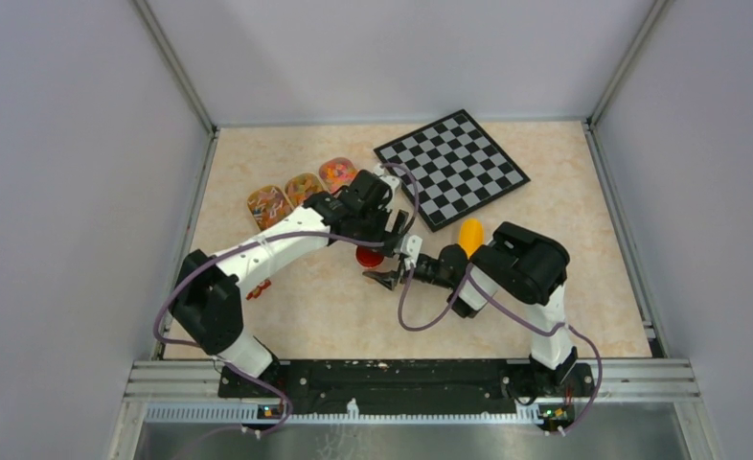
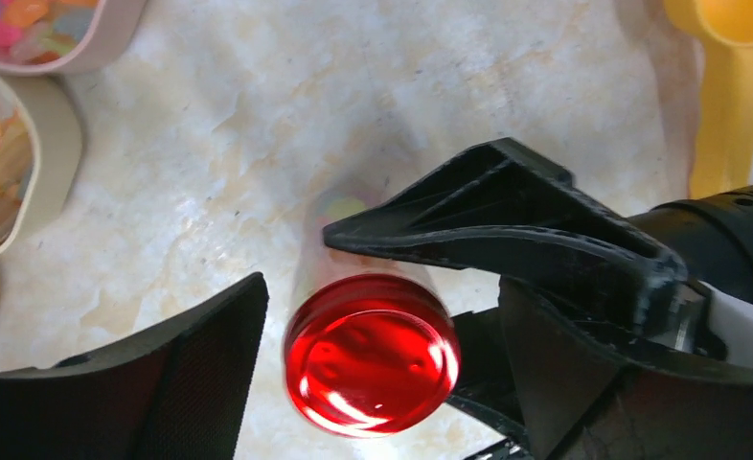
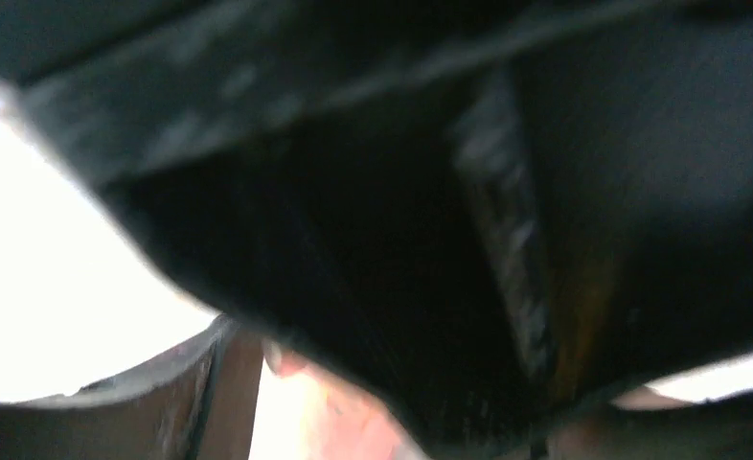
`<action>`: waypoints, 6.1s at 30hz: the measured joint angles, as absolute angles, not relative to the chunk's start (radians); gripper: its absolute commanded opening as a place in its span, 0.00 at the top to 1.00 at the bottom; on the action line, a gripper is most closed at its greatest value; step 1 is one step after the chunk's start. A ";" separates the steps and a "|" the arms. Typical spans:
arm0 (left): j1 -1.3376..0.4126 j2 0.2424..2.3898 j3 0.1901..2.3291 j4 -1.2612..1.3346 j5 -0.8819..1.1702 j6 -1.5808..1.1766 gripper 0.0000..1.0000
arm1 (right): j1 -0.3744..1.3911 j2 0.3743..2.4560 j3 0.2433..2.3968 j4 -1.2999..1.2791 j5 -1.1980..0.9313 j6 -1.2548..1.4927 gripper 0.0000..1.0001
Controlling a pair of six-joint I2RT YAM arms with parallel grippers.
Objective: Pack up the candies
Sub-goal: Screw the bottle lid onto the packing bottle, then reset both arms
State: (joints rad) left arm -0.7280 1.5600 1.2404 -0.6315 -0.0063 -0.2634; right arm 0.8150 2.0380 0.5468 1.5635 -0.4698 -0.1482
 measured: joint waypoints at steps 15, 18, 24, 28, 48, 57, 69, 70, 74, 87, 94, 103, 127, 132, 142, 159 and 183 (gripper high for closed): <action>-0.701 1.568 1.479 -0.856 -0.128 -0.594 0.02 | 0.814 2.039 0.550 1.563 -0.477 -0.157 0.55; -0.693 1.506 1.450 -0.894 -0.195 -0.788 0.10 | 0.814 2.040 0.551 1.563 -0.477 -0.157 0.55; -0.685 1.470 1.439 -1.026 -0.199 -1.137 0.19 | 0.814 2.040 0.551 1.563 -0.478 -0.157 0.55; -0.685 1.499 1.423 -1.076 -0.146 -1.279 0.23 | 0.814 2.040 0.551 1.563 -0.478 -0.157 0.56; -0.686 1.674 1.489 -1.190 -0.097 -1.471 0.13 | 0.815 2.043 0.553 1.563 -0.481 -0.161 0.56; -0.686 1.711 1.507 -1.201 -0.097 -1.472 0.16 | 0.815 2.047 0.559 1.563 -0.489 -0.164 0.56; -0.686 1.728 1.517 -1.201 -0.103 -1.449 0.47 | 0.815 2.047 0.559 1.563 -0.492 -0.169 0.57; -0.686 1.728 1.517 -1.197 -0.103 -1.434 0.49 | 0.815 2.047 0.559 1.563 -0.492 -0.169 0.57; -0.686 1.728 1.509 -1.176 -0.101 -1.357 0.57 | 0.815 2.047 0.559 1.563 -0.490 -0.168 0.57; -0.699 1.724 1.495 -1.093 -0.114 -0.923 0.75 | 0.815 2.051 0.560 1.563 -0.478 -0.153 0.58; -0.722 1.729 1.495 -1.050 -0.146 -0.671 0.77 | 0.809 2.063 0.574 1.563 -0.479 -0.136 0.58; -0.731 1.698 1.442 -0.959 -0.123 -0.391 0.75 | 0.804 2.072 0.585 1.563 -0.476 -0.123 0.58; -0.692 1.658 1.319 -0.709 0.096 0.195 0.58 | 0.783 2.080 0.587 1.564 -0.438 -0.217 0.59; -0.687 1.658 1.317 -0.702 0.115 0.220 0.35 | 0.782 2.080 0.587 1.564 -0.439 -0.224 0.52; -0.692 1.682 1.303 -0.618 0.119 0.276 0.01 | 0.788 2.067 0.576 1.563 -0.478 -0.220 0.30; -0.706 1.625 1.383 -0.613 0.099 0.277 0.01 | 0.791 1.970 0.500 1.562 -0.477 -0.151 0.15; -0.667 0.917 1.388 -0.596 -0.173 -0.170 0.01 | 0.791 0.920 0.852 -0.103 0.008 0.147 0.12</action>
State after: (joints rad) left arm -0.6666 0.9173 1.3880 -0.5964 -0.1734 -0.1696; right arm 0.7910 0.9199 0.8516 -0.1028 0.0082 0.1474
